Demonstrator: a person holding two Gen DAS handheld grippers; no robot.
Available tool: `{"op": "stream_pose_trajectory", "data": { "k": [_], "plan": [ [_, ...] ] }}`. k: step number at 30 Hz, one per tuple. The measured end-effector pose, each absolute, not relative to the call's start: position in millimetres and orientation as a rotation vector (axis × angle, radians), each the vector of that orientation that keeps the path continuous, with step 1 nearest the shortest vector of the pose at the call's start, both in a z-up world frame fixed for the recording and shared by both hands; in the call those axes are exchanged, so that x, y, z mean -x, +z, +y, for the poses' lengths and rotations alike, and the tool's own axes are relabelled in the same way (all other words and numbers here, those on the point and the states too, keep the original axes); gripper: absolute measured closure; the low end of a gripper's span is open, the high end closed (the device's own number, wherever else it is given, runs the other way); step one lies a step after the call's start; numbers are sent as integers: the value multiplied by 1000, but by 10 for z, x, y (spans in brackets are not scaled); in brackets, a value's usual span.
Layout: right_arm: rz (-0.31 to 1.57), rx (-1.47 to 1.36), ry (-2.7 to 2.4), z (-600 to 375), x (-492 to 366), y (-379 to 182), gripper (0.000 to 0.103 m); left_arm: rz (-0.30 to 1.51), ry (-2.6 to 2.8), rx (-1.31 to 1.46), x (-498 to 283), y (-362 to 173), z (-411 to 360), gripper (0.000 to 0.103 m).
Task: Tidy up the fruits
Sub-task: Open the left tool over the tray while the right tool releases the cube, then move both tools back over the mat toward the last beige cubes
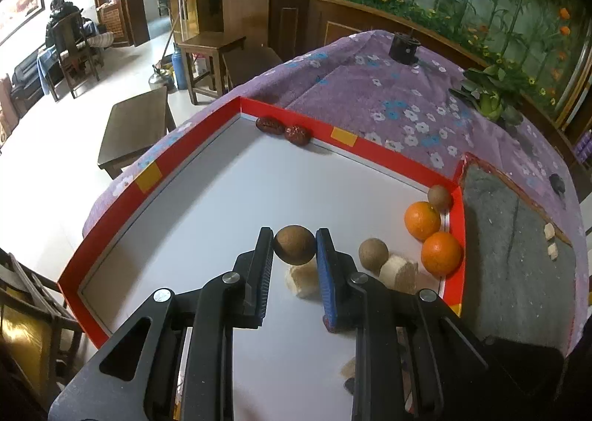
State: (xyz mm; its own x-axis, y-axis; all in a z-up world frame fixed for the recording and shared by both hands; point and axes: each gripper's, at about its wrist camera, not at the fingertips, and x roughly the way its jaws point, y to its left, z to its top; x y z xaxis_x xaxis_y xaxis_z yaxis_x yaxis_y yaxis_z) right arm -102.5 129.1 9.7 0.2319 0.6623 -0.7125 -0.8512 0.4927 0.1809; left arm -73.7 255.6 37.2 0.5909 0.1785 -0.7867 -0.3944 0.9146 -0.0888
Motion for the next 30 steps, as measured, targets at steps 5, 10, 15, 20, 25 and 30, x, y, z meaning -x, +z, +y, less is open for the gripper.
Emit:
{"op": "stream_pose_trajectory", "data": {
  "k": [5,10,15,20,25,30],
  "plan": [
    [822,274,1063,1321,1023,75,76,905,351,283,668,321,2606,81],
    [811,223,1066,1213,990,163,68,905,357,272,658,340,2603,61],
    [796,184,1040,1068,919,252,67,891,356,301,704,385,2639,57],
    [778,167,1025,952,871,320,67,868,397,294,771,485,2654,57],
    [758,156,983,826,844,383,66,843,392,286,819,619,2586,57],
    [756,167,974,738,809,420,66,819,388,274,864,759,2496,57]
  ]
}}
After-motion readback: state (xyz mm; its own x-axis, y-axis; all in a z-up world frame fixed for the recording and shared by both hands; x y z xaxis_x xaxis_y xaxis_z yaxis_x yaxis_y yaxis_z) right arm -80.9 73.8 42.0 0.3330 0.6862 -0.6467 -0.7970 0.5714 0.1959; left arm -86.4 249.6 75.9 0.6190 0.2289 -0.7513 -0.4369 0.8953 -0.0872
